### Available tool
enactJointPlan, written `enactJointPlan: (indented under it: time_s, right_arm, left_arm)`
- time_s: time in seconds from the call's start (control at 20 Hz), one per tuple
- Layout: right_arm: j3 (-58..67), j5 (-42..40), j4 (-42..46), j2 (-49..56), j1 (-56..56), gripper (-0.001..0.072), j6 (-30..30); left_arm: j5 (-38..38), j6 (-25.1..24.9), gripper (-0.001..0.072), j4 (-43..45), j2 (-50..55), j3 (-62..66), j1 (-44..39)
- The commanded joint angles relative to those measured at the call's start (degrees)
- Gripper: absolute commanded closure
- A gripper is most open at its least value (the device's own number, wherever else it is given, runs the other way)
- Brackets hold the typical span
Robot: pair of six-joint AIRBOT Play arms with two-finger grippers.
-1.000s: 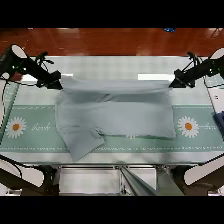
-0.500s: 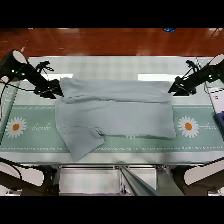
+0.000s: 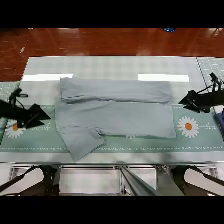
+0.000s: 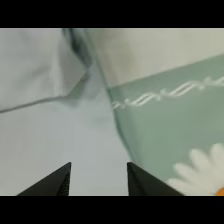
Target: Fold the shirts.
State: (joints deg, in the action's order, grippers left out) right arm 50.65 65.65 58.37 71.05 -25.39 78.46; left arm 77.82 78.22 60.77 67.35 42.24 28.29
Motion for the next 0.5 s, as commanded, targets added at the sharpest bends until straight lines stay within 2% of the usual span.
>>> enactJointPlan:
  time_s: [0.0,0.2,0.4,0.45]
  right_arm:
    - [-11.87,-4.63,-11.91,-9.42,-0.92,0.0305,-5.77]
    - [-12.39,-4.2,-15.39,-12.11,-0.94,0.0305,-5.92]
    - [-12.26,-3.15,-19.02,-12.11,-4.0,0.0306,-5.88]
    - [-12.28,-2.36,-18.27,-12.11,-6.78,0.0306,-5.97]
  left_arm:
    - [-6.12,-1.95,0.0202,-6.8,-8.57,-17.33,3.69]
    - [-13.38,-1.88,0.0202,-13.44,-8.37,-25.03,-1.16]
    - [-20.17,-1.2,0.0205,-17.35,-7.41,-26.56,-9.9]
    - [-21.18,-1.07,0.0261,-17.31,-6.86,-26.53,-12.07]
